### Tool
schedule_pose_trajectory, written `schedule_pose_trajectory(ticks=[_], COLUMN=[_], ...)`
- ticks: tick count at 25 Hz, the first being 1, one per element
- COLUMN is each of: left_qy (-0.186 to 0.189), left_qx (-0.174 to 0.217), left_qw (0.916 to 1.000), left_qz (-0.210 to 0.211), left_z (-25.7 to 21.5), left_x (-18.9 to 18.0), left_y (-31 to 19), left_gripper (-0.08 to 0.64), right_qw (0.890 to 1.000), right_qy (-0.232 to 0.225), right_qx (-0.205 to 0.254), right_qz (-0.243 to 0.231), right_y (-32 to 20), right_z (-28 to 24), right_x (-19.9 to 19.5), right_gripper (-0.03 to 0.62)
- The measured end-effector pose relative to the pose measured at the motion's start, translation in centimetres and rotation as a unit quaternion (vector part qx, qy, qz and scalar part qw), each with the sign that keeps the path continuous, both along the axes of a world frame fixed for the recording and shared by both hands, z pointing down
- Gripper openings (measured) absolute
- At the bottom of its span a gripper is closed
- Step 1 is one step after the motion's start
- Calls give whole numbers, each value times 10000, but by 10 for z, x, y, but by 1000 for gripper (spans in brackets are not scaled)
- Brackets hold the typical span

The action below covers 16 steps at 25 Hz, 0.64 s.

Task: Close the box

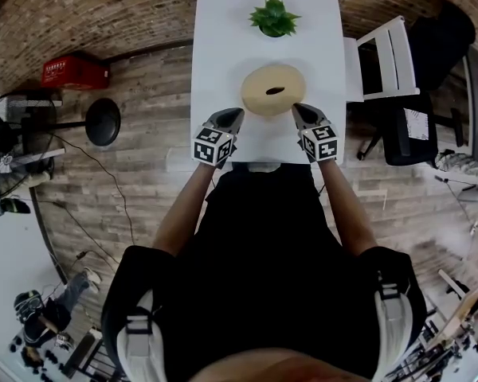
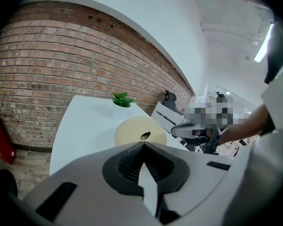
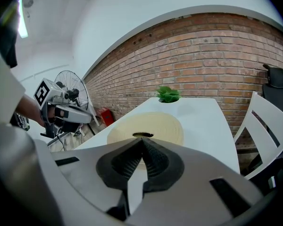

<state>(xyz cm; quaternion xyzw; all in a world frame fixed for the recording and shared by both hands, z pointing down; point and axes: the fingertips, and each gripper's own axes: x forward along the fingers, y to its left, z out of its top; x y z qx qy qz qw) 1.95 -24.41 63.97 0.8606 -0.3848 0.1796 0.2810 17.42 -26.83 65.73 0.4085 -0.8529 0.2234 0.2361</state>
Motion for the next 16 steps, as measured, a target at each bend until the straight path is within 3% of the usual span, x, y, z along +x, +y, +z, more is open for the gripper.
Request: schedule_pose_trajectory(ticks=[7, 16], left_qy=[72, 200], left_qx=[-25, -79], left_qw=[10000, 9995], left_qz=[28, -252], left_z=[0, 3], left_x=[-3, -15], left_y=[3, 0], left_gripper=[20, 20], right_qw=[10000, 10000], right_qy=[-11, -68], right_qx=[17, 18], right_qz=[41, 43], right_y=[-2, -5], right_z=[0, 2], right_x=[-5, -6], right_gripper=[-3, -3])
